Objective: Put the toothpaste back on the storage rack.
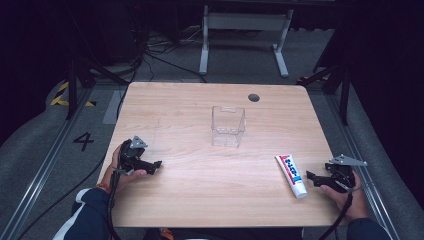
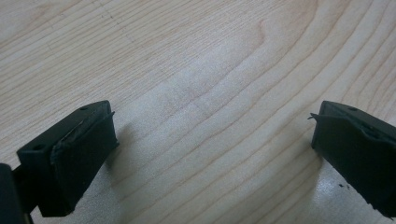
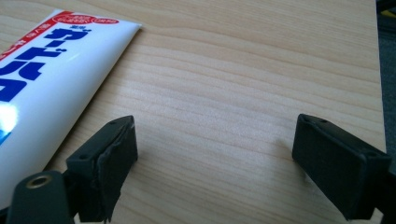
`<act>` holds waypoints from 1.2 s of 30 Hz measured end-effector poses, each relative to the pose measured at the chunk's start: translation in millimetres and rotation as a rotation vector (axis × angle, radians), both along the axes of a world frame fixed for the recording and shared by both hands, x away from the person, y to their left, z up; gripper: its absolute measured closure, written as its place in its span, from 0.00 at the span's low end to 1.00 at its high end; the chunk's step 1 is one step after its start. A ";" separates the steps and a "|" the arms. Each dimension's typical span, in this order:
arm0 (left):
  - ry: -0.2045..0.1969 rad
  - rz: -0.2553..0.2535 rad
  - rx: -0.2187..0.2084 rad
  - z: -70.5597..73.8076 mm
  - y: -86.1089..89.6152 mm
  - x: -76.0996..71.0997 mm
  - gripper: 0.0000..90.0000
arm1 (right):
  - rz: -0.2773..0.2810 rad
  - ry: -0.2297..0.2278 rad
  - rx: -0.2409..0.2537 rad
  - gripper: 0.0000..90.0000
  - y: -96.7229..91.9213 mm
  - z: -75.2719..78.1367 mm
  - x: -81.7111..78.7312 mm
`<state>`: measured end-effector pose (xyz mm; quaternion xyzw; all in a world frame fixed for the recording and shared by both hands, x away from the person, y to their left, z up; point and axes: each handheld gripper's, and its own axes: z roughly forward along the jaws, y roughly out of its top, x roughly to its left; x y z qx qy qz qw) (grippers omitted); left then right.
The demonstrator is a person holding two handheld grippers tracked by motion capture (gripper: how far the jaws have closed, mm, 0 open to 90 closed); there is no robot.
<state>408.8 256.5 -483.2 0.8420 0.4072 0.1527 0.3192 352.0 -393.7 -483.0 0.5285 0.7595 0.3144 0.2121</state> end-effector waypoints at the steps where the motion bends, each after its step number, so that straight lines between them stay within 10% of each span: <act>1: -0.005 -0.004 0.006 0.2 0.3 0.7 0.00 | 0.000 0.009 -0.004 0.16 0.1 0.9 0.1; 20: 0.001 -0.010 0.001 0.3 -0.1 1.6 0.00 | 0.051 0.144 -0.027 0.25 14.2 24.4 -2.0; 36: 0.007 -0.005 -0.004 0.1 -0.8 2.6 0.00 | 0.114 0.132 -0.057 0.26 60.4 53.9 6.4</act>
